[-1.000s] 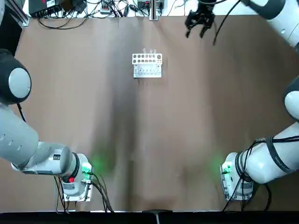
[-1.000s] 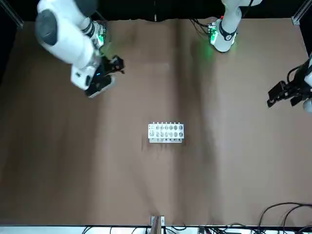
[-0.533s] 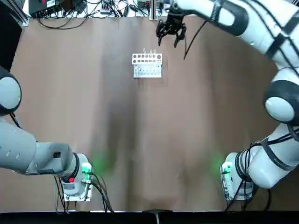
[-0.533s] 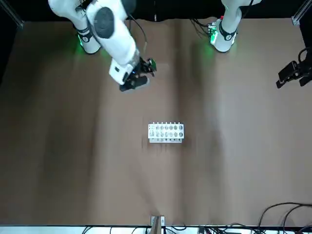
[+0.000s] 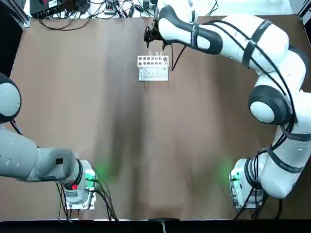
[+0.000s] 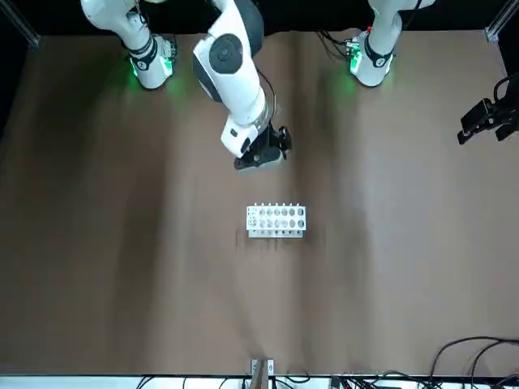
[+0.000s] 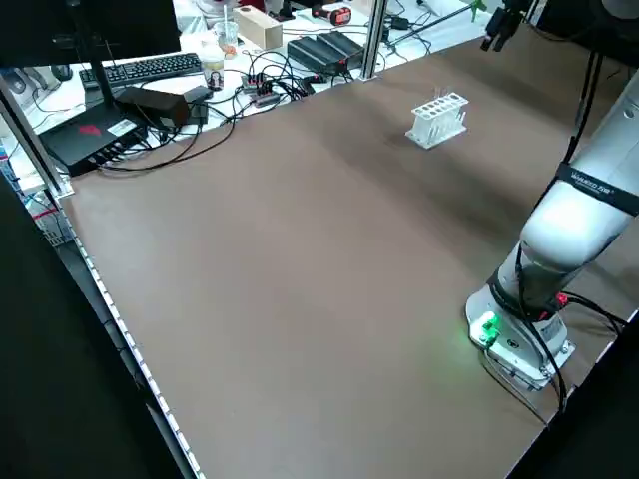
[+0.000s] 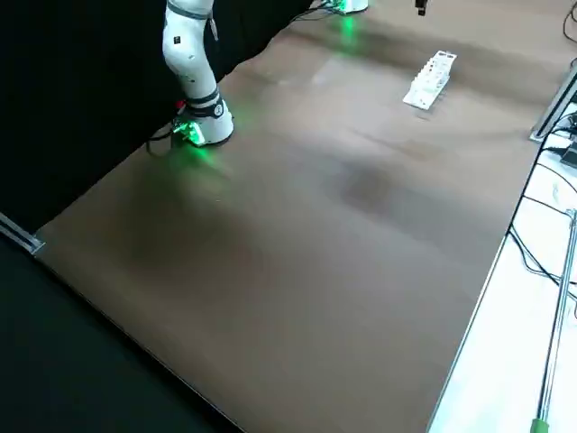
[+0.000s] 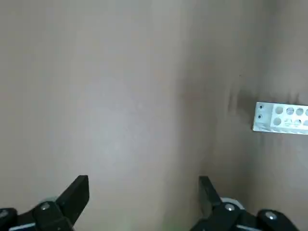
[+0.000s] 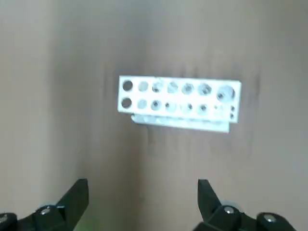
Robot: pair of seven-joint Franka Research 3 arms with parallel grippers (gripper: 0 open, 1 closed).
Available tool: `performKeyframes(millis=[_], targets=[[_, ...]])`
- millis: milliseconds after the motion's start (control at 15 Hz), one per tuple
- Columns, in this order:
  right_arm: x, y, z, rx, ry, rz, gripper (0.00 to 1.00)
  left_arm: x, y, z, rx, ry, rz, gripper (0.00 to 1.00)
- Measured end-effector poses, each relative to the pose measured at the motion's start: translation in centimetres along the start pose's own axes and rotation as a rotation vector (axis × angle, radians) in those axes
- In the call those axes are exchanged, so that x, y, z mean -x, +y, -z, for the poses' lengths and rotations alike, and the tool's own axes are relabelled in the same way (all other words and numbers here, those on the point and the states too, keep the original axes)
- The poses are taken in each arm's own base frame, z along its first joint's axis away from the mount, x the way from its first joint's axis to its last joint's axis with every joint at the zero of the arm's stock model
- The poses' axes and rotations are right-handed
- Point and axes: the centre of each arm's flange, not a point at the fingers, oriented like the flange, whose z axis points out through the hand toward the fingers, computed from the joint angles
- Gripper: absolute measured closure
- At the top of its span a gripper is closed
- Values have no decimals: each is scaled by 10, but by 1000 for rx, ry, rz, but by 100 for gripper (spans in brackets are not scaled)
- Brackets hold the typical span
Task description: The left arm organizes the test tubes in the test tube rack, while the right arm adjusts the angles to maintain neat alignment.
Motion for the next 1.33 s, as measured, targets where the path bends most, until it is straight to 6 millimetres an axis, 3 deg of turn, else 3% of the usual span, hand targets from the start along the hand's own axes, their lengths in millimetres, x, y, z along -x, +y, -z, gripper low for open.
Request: performKeyframes(millis=[333,467,600,667,933,1067,1333], targets=[[-14,-13,-35,-95,123,-26,3,0,1,-1,0,-2,-2,0],[-15,-16,-48,-115,149,-28,21,0,5,-1,0,-3,-7,0],[-17,-17,-59,-127,166,-30,25,1,7,-2,0,-4,-8,0],[-18,-17,-64,-133,174,-29,33,1,7,-2,0,-5,-9,0],[-23,-21,-86,-156,203,-28,73,1,7,-4,0,-7,-9,0],[-25,-21,-93,-154,206,-17,98,1,7,-4,0,-8,-9,0],[-30,-20,-104,-131,219,140,99,1,9,-5,0,-10,-11,0]])
